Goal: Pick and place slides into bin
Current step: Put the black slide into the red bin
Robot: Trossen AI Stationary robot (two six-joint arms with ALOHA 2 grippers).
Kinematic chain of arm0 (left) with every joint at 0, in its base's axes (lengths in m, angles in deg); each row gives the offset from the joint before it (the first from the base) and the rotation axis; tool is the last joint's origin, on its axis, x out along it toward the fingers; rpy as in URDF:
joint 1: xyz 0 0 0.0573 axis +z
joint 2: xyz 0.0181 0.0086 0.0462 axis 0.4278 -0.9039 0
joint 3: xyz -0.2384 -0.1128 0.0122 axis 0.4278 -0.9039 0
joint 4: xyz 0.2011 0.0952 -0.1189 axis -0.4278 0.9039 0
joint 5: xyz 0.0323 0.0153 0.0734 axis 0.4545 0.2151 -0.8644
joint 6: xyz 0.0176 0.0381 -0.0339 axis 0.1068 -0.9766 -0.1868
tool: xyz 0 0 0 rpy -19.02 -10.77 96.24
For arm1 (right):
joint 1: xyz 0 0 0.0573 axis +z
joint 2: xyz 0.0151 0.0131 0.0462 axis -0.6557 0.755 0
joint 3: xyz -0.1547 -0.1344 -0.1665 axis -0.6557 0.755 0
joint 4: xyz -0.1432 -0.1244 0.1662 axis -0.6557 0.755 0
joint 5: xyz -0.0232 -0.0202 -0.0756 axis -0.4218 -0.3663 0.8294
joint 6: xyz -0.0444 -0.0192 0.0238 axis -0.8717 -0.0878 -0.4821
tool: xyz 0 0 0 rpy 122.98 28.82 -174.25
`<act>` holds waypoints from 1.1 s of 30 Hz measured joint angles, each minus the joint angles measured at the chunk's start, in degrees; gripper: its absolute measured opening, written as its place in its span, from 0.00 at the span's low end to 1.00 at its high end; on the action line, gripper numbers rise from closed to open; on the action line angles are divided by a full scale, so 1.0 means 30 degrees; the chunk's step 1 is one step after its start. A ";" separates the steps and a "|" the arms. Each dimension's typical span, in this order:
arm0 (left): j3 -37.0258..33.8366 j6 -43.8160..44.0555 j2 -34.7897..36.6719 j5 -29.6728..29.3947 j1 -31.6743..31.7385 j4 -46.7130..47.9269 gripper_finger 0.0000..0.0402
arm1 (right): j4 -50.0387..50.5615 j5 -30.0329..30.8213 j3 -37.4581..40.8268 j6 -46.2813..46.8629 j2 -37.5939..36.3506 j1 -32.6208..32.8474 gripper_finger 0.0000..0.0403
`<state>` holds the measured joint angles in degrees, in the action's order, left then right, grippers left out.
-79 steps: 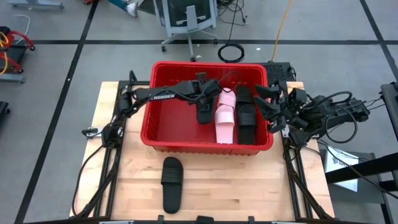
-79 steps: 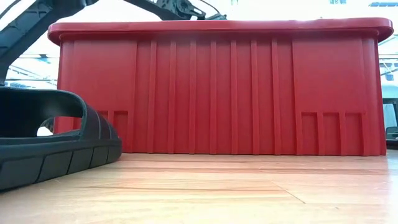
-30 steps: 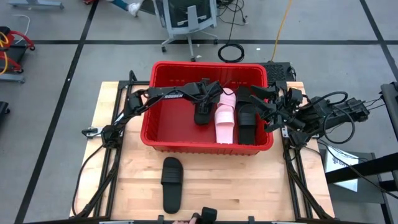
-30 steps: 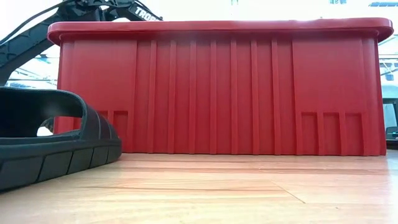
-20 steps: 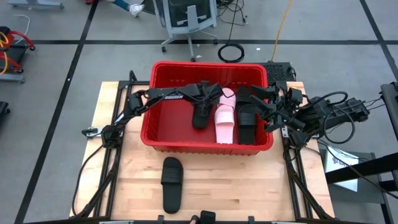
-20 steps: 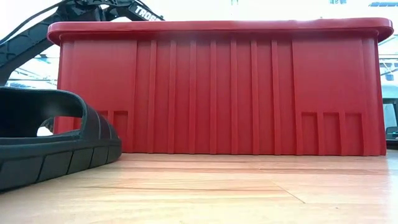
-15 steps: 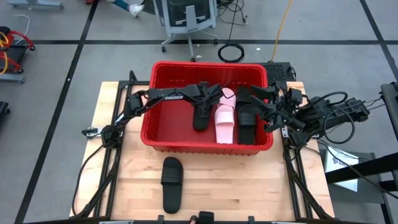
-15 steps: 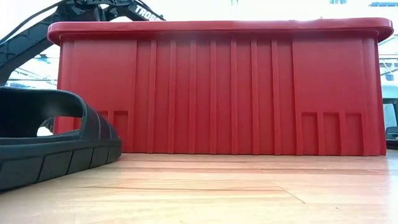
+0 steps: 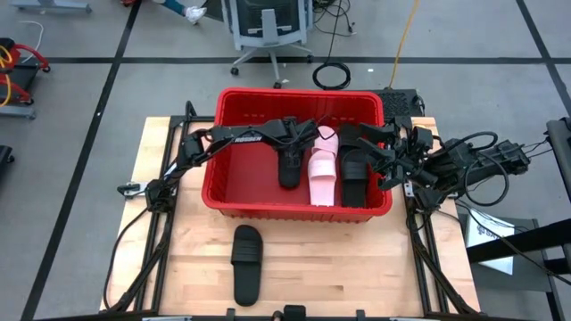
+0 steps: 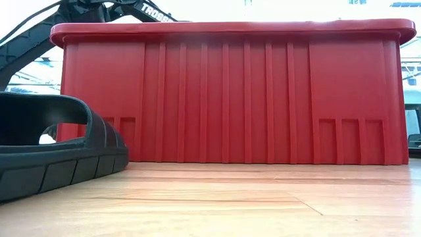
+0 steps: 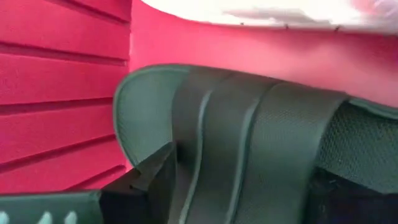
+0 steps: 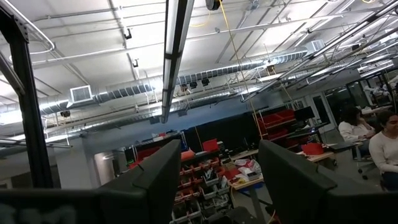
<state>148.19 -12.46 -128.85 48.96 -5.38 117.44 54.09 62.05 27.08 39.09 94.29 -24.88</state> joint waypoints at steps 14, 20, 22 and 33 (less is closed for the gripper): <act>0.0000 0.0693 0.0603 0.1955 -0.0060 -0.0014 0.55 | 0.0139 -0.0074 0.0000 0.0307 -0.0007 0.0000 0.51; 0.0007 0.0790 0.0611 0.2477 -0.0315 0.0759 0.55 | 0.0350 -0.0087 0.0000 0.0702 0.0026 0.0000 0.51; 0.0007 0.0755 0.0702 0.2479 -0.0452 0.0955 0.55 | 0.0431 -0.0095 0.0000 0.0714 0.0067 0.0007 0.51; 0.0007 0.0699 0.1004 0.1071 -0.1035 0.0344 0.55 | 0.0500 -0.0130 0.0000 0.1290 0.0704 0.0000 0.51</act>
<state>148.22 -10.37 -125.84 52.18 -8.49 118.48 55.59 61.66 27.08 42.96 96.40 -24.88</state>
